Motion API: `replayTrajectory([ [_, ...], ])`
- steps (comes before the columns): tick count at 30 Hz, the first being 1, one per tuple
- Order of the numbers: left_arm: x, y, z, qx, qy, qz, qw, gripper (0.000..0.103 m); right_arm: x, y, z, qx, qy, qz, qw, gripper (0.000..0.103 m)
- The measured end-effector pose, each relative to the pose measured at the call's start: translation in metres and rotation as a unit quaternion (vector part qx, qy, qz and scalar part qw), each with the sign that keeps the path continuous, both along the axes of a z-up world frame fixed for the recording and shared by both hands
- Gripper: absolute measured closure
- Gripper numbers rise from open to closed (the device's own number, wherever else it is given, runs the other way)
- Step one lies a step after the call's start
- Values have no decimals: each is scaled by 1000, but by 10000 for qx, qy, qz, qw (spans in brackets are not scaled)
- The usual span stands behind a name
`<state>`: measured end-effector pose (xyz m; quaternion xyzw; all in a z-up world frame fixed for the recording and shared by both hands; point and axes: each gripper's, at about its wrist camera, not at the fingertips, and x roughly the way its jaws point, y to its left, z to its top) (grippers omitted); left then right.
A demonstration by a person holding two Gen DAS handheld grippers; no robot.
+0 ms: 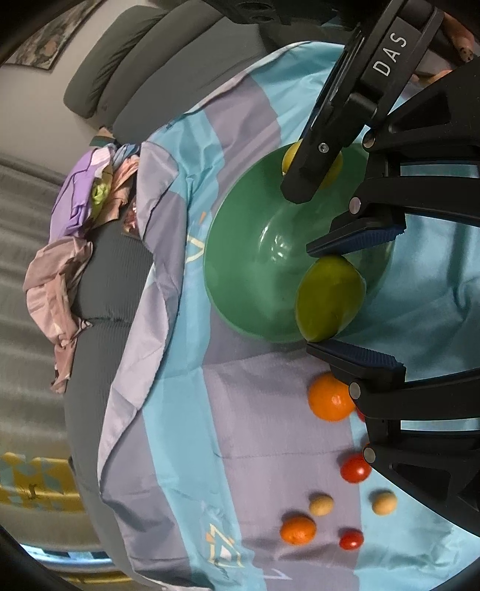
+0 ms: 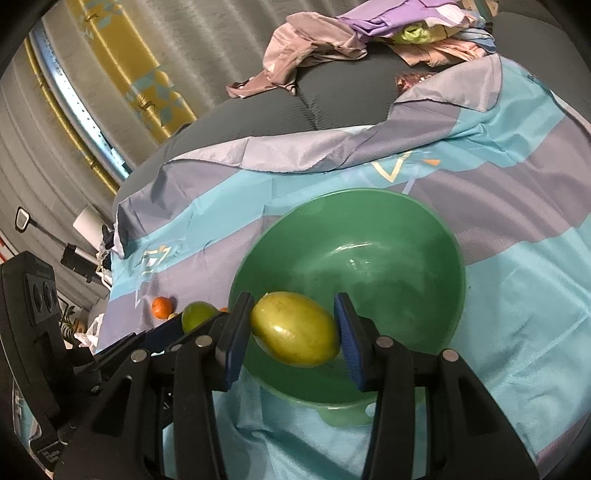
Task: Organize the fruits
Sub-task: 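Lower both fruits into the green bowl and open both tools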
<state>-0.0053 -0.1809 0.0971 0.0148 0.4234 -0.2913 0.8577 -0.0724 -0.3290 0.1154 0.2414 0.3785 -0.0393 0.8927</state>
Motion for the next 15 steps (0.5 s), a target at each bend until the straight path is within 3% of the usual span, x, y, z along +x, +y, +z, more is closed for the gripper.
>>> replayTrajectory([
  [15, 4, -25, -14, 155, 111, -224, 9996, 56, 5, -19, -10, 129, 251, -407, 9988, 57],
])
